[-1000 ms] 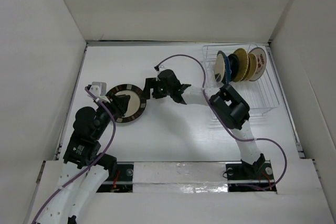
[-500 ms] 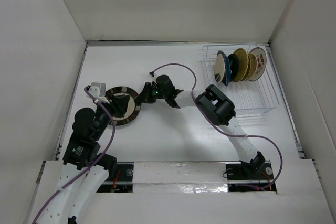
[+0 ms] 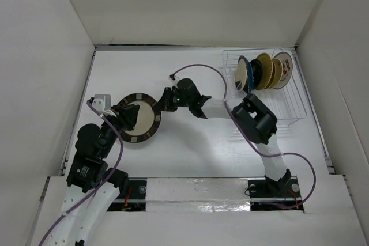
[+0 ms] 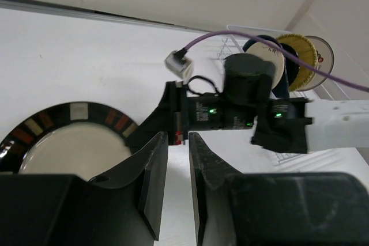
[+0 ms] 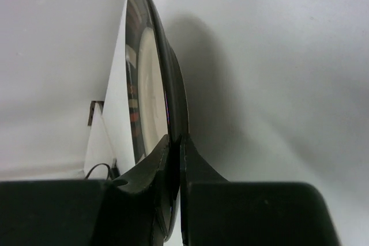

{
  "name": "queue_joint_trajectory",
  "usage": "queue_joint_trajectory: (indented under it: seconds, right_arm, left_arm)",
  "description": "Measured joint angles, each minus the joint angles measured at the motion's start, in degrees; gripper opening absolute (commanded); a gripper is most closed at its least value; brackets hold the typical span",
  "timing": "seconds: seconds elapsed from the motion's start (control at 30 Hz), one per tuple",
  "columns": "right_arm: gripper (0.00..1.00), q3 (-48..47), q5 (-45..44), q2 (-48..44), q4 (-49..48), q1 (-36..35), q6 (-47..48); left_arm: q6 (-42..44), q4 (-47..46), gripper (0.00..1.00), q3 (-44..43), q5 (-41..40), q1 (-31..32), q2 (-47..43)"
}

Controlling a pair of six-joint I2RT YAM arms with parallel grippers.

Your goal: Load the plates into the dish rack

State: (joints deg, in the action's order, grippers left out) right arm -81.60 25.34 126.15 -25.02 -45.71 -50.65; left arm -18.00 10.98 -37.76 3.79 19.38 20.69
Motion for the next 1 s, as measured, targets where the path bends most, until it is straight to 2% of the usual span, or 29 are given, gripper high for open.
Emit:
queue_joint_trajectory:
  seconds: [0.17,0.3,0.5,0.63,0.73,0.83,1.0]
  right_arm:
    - [0.0,3.1,-5.4,-16.8,6.4,2.4,6.9]
    - [0.0,3.8,-10.8,-31.2,10.1,9.0,13.2]
    - [0.0,2.3,-31.7,-46.7,20.2,20.4,27.7]
    - [0.0,-4.3,-43.2,-46.9,28.5,26.6,36.6]
    - [0.0,-10.0,-48.7,-44.0,34.0,28.1,43.0]
    - [0.0,-14.1,-51.3,-41.0,38.0,28.0,48.6]
    - [0.0,-14.9,-52.5,-37.4,41.7,27.5,53.2]
  left_arm:
    - [0.0,0.0,0.19,0.0,-0.1,-1.2,-1.5]
    - [0.0,0.0,0.19,0.0,0.2,-1.5,-2.0]
    - [0.0,0.0,0.19,0.0,0.9,-1.5,-2.4]
    - [0.0,0.0,0.19,0.0,1.3,-1.6,-2.4]
    - [0.0,0.0,0.19,0.0,1.6,-1.5,-2.4]
    - [0.0,0.0,0.19,0.0,1.7,-1.5,-2.4]
    - [0.0,0.0,0.19,0.0,1.7,-1.5,-2.4]
